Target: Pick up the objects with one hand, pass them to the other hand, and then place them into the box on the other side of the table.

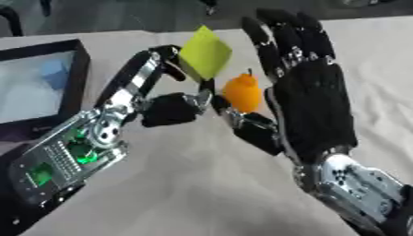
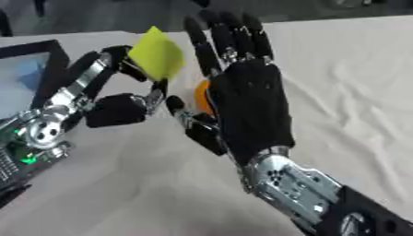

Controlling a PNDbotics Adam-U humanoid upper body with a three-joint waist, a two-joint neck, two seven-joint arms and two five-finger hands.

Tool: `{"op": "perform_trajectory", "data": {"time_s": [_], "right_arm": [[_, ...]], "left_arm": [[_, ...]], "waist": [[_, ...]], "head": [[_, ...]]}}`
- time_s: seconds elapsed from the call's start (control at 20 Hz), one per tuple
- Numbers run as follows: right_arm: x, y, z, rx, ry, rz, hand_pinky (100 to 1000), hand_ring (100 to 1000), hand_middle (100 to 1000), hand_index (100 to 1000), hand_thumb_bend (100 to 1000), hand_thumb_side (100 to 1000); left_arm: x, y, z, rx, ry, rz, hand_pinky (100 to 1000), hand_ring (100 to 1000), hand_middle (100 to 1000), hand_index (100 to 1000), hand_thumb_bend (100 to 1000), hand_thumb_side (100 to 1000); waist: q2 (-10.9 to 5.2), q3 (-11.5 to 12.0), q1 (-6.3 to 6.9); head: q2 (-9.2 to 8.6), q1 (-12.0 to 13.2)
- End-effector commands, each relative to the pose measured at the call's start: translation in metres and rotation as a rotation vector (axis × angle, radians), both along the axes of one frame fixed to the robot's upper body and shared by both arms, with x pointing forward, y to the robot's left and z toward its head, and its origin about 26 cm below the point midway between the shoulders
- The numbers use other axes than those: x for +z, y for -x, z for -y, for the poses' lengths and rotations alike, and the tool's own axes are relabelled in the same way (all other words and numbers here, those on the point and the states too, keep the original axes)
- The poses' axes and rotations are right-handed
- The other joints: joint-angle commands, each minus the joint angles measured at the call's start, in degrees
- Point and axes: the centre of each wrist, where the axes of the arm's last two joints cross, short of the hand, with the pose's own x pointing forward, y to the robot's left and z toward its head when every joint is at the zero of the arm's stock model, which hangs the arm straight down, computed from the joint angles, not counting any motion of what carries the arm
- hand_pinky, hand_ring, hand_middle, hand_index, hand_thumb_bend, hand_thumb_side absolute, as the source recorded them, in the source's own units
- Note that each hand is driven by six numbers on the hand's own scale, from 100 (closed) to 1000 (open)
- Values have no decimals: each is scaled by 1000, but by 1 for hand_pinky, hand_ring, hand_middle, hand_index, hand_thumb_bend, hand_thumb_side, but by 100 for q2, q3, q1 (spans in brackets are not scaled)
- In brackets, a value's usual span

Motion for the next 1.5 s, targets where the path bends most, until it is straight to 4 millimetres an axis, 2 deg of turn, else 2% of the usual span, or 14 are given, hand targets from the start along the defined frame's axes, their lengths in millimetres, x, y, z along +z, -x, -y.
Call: {"op": "perform_trajectory", "data": {"time_s": [0.05, 0.35, 0.6, 0.95, 1.25, 1.5], "right_arm": [[7, 3, 3, -15, -2, 30, 901, 863, 848, 878, 630, 360], [6, 2, 4, -25, -1, 30, 899, 862, 853, 871, 615, 349], [6, 0, 9, -51, -15, 28, 898, 859, 853, 864, 584, 301], [7, 0, 9, -45, -44, 33, 896, 855, 849, 855, 561, 260], [8, -2, 13, -62, -73, 48, 896, 854, 848, 853, 553, 265], [8, -4, 17, -81, -91, 51, 895, 853, 849, 851, 554, 264]], "left_arm": [[8, -1, -9, 140, -5, 40, 1000, 698, 637, 352, 100, 245], [8, -3, -11, 152, -5, 41, 1000, 694, 633, 355, 100, 246], [4, -19, -52, 318, -35, 102, 1000, 693, 630, 357, 100, 246], [10, -19, -112, 507, -56, 143, 1000, 691, 627, 357, 100, 249], [12, -19, -142, 631, -20, 144, 1000, 689, 626, 358, 100, 249], [3, -30, -168, 759, -5, 112, 1000, 686, 623, 359, 100, 247]], "waist": [[-97, 4, 56], [-108, 23, 57], [-114, 84, 16], [-48, -19, -60], [22, -140, -115], [20, -238, -178]], "head": [[-46, 7], [-39, 28], [-62, 209], [-158, 545], [-234, 825], [-219, 1093]]}}
